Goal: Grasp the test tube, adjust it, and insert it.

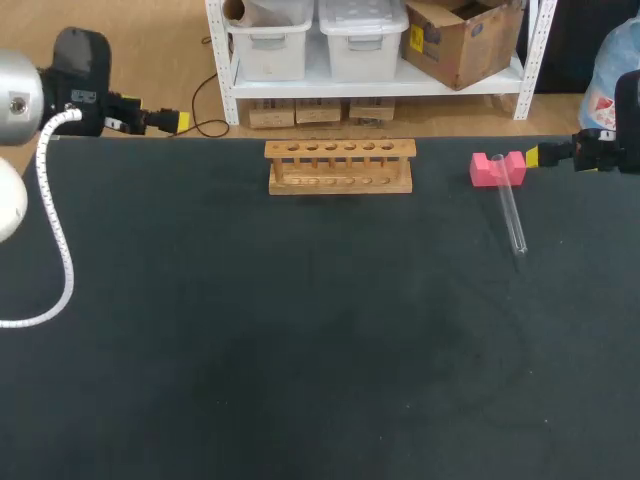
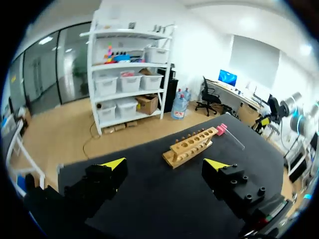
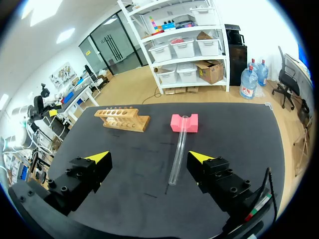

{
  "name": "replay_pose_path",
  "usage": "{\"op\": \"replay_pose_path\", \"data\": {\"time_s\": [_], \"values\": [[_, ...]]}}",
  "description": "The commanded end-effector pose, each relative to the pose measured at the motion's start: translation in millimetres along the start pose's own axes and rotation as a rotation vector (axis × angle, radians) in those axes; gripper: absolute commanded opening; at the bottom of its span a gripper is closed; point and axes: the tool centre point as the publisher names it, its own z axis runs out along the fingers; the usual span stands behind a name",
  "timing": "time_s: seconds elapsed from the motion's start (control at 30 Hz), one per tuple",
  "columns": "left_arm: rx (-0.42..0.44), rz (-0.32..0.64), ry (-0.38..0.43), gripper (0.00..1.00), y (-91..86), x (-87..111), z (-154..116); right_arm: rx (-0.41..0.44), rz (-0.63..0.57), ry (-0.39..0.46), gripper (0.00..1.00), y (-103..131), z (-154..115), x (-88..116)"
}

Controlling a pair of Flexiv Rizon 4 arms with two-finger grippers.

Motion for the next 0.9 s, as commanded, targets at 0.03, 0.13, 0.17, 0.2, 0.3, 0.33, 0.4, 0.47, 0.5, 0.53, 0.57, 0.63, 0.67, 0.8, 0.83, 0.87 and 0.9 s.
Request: {"op": "replay_pose_path", "data": {"time_s": [0.03,0.13,0.17,0.2,0.3,0.33,0.4,0.47,0.5,0.53,0.57,0.63,0.67,0.8,0.83,0.87,0.9], "values": [[0.276,0.241,-0.165,1.00,13.2,1.4,8.5,0.002,-0.001,0.000,1.00,0.0,-0.3,0.3],[0.295,0.340,-0.154,1.00,20.4,-1.5,19.2,0.002,-0.001,0.000,1.00,0.0,-0.3,0.3],[0.318,0.369,-0.166,1.00,23.1,-2.6,22.7,0.002,-0.001,0.000,1.00,0.0,-0.3,0.3],[0.347,0.397,-0.185,1.00,25.4,-3.0,24.8,0.002,-0.001,0.000,1.00,0.0,-0.3,0.3],[0.410,0.440,-0.207,1.00,32.6,-5.7,35.4,0.002,-0.001,0.000,1.00,0.0,-0.3,0.3],[0.443,0.453,-0.222,1.00,34.6,-5.8,38.1,0.002,-0.001,0.000,1.00,0.0,-0.3,0.3],[0.482,0.474,-0.237,1.00,37.5,-4.8,46.3,0.002,-0.001,0.000,1.00,0.0,-0.3,0.3],[0.521,0.471,-0.243,1.00,40.0,-3.3,53.5,0.002,-0.001,0.000,1.00,0.0,-0.3,0.3],[0.535,0.479,-0.251,1.00,40.4,-2.2,56.7,0.002,-0.001,0.000,1.00,0.0,-0.3,0.3],[0.554,0.484,-0.262,1.00,40.9,-1.2,59.1,0.002,-0.001,0.000,1.00,0.0,-0.3,0.3],[0.568,0.487,-0.267,1.00,40.7,-0.3,61.4,0.002,-0.001,0.000,1.00,0.0,-0.3,0.3],[0.607,0.494,-0.289,1.00,39.4,0.6,66.0,0.002,-0.001,0.000,1.00,0.0,-0.3,0.3],[0.614,0.497,-0.293,1.00,38.4,1.0,68.4,0.002,-0.001,0.000,1.00,0.0,-0.3,0.3],[0.627,0.499,-0.307,1.00,32.6,0.1,79.6,0.002,-0.001,0.000,1.00,0.0,-0.3,0.3],[0.629,0.501,-0.309,1.00,31.1,-0.3,81.1,0.002,-0.001,0.000,1.00,0.0,-0.3,0.3],[0.627,0.503,-0.318,1.00,29.6,-1.3,82.5,0.002,-0.001,0.000,1.00,0.0,-0.3,0.3],[0.632,0.502,-0.325,1.00,27.8,-2.3,83.1,0.002,-0.001,0.000,1.00,0.0,-0.3,0.3]]}}
